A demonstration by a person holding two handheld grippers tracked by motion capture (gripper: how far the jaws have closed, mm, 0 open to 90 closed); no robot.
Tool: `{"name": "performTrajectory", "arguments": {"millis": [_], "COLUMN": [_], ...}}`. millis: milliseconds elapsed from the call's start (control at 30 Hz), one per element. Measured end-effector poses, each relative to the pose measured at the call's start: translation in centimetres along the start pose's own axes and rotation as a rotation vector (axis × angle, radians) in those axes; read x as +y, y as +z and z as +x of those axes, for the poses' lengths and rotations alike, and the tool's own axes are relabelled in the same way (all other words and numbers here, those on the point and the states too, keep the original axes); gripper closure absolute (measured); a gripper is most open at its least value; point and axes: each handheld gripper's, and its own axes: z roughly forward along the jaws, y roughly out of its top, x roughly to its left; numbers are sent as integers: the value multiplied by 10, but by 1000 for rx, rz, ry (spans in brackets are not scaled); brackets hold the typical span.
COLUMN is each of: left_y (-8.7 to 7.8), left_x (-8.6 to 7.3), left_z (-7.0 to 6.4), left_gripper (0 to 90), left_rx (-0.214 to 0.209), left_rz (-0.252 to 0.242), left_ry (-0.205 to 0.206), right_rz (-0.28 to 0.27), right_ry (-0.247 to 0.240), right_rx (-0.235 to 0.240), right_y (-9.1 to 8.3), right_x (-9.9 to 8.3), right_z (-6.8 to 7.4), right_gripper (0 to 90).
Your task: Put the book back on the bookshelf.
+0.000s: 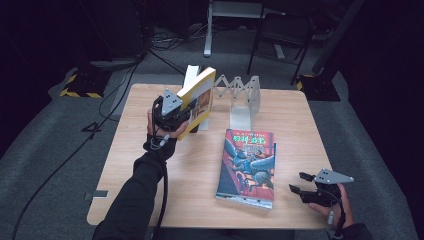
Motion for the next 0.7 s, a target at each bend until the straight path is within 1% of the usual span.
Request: {"name": "performTrajectory", "arguments": {"millis": [167, 300, 433, 500, 567, 700], "left_y": [4, 9, 17, 19, 23, 31], "left_x": [-3, -6, -11, -12, -15, -21], "left_z": [1, 0, -5, -6, -9, -16], "left_gripper": [749, 750, 749, 749, 750, 749], "left_rx": [29, 49, 79, 87, 103, 135], "left_rz": [0, 1, 5, 8, 9, 4], "left_ry": [-49, -77, -103, -106, -126, -143], "right_rz": [4, 5, 9, 13, 16, 31], "right_ry": [-2, -7, -9, -10, -18, -23], "right_rx": [2, 2, 5, 7, 15, 27], "right_y": [1, 1, 3, 3, 4, 5], "right_x": [-1, 0, -1, 0, 0, -2], "right_z": [0, 0, 1, 1, 1, 2], "right_gripper": [343, 344, 345, 345, 345, 345]}}
